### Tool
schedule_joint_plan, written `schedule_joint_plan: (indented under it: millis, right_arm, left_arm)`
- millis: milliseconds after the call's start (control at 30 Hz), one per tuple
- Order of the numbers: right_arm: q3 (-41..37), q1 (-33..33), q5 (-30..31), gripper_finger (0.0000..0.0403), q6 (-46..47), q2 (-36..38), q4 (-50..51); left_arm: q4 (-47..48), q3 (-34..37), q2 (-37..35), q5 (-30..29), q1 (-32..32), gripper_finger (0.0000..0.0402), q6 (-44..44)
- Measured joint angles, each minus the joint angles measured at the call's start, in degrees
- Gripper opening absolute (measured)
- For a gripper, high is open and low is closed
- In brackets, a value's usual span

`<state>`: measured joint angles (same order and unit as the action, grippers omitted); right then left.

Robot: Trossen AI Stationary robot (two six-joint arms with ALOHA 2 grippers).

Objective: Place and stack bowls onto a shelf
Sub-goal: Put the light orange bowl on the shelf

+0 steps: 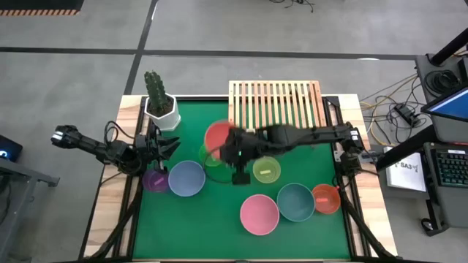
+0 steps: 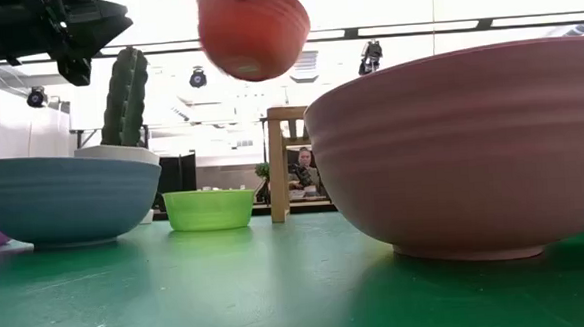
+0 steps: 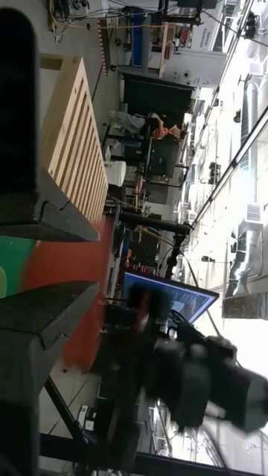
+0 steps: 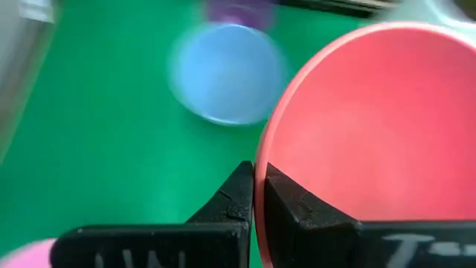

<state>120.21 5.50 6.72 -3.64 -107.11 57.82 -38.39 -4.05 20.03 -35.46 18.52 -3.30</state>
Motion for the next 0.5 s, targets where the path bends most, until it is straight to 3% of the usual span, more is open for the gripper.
schedule_joint_plan:
  millis: [167,333,500]
  right_arm:
    - [2.5,-7.4,8.4,0.0009,-1.3,0.0,8.7]
    - [1.5,-16.3,8.3,0.0009,-1.9,-0.1,11.4]
    - [1.1,-21.2,3.6,0.0009,-2.7,-0.1,10.9]
  left_arm:
    - [0.0,0.0,0.0,0.0,0.0,0.0077,0.0]
    - [0.0,0.0,0.0,0.0,0.0,0.0077,0.0]
    - [0.0,0.0,0.1,0.0,0.0,0.0077,0.0]
